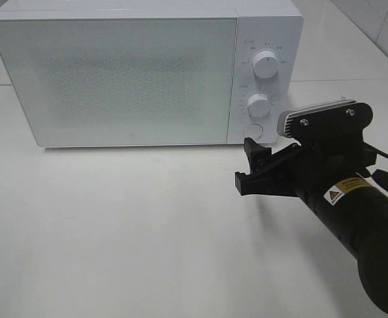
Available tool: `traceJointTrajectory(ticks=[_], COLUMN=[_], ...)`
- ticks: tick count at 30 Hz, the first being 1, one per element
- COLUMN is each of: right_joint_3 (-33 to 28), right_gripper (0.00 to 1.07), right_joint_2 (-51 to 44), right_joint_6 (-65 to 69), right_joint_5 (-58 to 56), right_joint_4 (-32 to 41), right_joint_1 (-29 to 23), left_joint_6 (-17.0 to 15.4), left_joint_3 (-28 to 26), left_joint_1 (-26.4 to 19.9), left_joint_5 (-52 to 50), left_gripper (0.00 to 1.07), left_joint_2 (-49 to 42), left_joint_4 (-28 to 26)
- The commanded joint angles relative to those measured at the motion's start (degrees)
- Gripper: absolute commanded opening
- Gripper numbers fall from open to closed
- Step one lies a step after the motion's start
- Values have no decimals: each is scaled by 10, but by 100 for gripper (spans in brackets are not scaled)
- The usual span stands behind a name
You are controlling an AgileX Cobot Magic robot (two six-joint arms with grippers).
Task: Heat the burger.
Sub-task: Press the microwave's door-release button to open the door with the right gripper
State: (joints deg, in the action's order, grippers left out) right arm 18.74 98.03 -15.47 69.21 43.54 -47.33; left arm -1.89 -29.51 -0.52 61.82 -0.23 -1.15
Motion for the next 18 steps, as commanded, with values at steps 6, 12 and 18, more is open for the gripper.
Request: traceJointTrajectory(ticks=[6, 12, 18], right_joint_3=[5, 5, 5], right_gripper=[68, 51, 26], right_joint_2=[1, 1, 1], right_joint_6=[138, 384, 642], right_joint_5=[14, 13, 11], right_joint_4=[2, 2, 2], right_joint_1=[-2, -2, -2], left_joint_6=[2, 2, 2], left_joint_3=[-1, -1, -1], left_joint_1=[-2, -2, -2], left_joint_5=[-3, -3, -3], left_gripper=[98, 98, 98], left_joint_2=[-10, -10, -10], left_joint_4=[1, 1, 1])
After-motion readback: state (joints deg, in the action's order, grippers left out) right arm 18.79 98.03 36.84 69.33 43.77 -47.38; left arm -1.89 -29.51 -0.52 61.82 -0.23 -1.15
